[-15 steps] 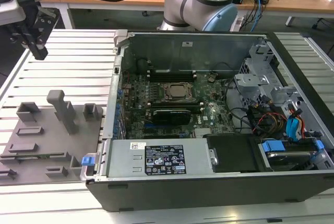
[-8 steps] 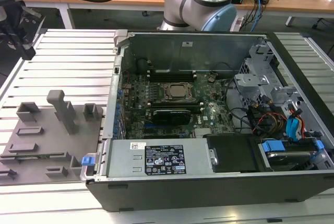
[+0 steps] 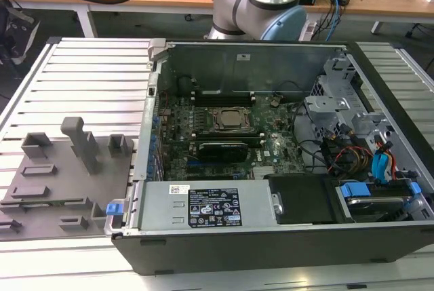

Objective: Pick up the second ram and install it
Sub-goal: 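Reach for the second ram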

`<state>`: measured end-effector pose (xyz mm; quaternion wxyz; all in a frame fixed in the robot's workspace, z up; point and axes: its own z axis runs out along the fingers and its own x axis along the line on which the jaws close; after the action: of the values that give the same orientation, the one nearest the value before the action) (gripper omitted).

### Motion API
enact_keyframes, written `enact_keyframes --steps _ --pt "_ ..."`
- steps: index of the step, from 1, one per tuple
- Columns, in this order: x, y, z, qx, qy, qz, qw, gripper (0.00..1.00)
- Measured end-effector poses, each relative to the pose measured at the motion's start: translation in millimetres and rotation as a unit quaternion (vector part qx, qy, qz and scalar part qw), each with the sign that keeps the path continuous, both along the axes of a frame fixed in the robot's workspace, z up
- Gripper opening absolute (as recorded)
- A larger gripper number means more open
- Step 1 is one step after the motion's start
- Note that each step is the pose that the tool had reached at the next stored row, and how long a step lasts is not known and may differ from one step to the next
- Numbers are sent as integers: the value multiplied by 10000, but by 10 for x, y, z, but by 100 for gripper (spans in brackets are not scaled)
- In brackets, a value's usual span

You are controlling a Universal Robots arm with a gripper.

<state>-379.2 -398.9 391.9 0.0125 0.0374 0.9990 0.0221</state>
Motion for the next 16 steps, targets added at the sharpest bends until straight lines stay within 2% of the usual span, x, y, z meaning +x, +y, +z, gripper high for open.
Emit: enact_keyframes --steps 5,8,11,14,16 --pt "-71 0 -2 0 -1 0 10000 11" --pt "-96 -24 -3 0 -1 0 10000 11" --pt "-114 -94 -3 0 0 -1 10000 11" --pt "-114 -205 -7 0 0 0 10000 11" --pt "-110 -232 -8 0 0 0 10000 11"
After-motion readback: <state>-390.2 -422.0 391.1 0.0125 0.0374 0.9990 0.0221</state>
